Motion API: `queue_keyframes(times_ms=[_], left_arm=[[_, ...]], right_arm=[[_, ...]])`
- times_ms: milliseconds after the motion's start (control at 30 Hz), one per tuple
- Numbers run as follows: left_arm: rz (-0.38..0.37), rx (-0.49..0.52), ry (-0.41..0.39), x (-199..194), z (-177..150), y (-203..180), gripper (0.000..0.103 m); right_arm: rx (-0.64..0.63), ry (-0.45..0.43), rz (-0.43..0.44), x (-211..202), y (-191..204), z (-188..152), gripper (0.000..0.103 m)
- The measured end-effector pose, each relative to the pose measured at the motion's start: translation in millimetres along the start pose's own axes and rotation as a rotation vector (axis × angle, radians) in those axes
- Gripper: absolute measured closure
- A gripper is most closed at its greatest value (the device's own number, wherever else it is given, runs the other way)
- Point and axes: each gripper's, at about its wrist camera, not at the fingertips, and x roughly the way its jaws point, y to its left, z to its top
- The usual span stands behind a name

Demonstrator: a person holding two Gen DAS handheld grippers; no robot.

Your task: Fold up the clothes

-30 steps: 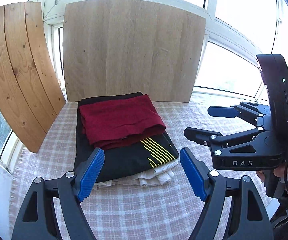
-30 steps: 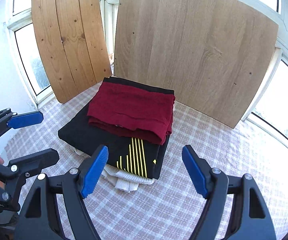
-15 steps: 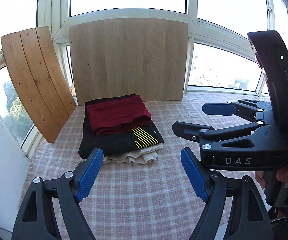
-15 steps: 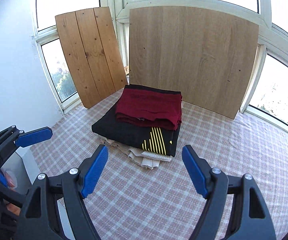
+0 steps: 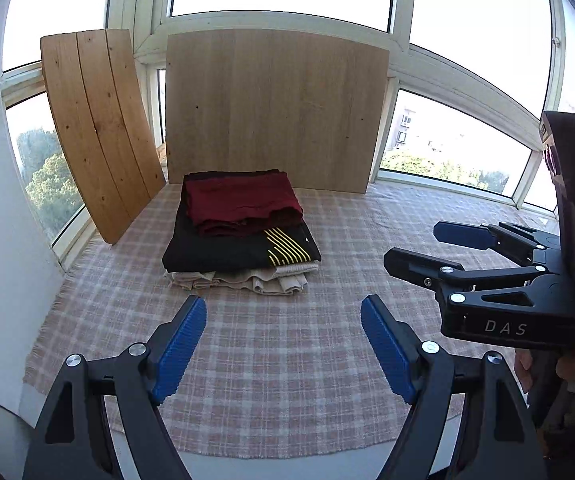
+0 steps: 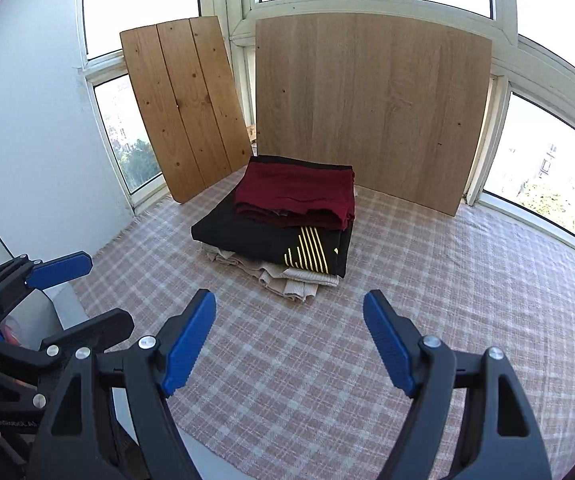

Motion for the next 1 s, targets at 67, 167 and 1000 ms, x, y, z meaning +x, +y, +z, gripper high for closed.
queue_keyframes(times_ms=[67, 167, 1000], left_arm=[[-0.001, 0.005, 0.0, -4, -2, -4, 0.025], [0.013, 0.007, -0.001, -10, -5, -10, 0.025], [-0.002, -0.009, -0.002, -26, -11, -27, 0.025]], right_arm=[[0.002, 0.003, 0.005, -3, 0, -3, 0.027], [-0.009, 0.011, 0.003, -7, 3, -7, 0.027], [0.02, -0.022, -0.089, -36, -4, -20, 0.027]])
